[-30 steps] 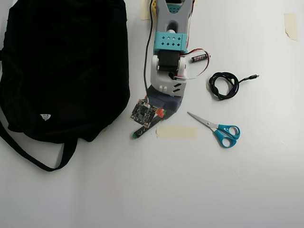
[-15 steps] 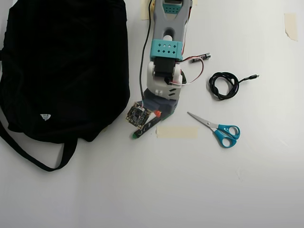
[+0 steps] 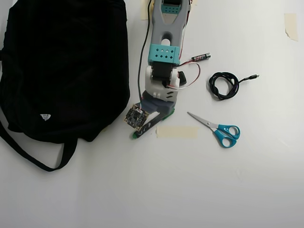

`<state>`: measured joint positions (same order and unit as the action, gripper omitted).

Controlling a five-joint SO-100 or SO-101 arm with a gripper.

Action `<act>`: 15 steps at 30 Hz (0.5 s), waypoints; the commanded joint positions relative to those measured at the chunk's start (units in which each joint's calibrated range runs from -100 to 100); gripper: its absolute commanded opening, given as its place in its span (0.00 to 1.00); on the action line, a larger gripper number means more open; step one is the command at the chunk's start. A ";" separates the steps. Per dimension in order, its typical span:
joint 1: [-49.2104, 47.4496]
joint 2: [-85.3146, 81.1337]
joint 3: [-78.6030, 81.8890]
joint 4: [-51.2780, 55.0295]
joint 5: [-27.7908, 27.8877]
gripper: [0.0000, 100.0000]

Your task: Put the green marker into the black bag

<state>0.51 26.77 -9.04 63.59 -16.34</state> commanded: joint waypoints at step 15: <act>-1.86 -0.05 -2.64 -0.71 0.08 0.17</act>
<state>-0.44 27.36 -9.20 63.59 -16.34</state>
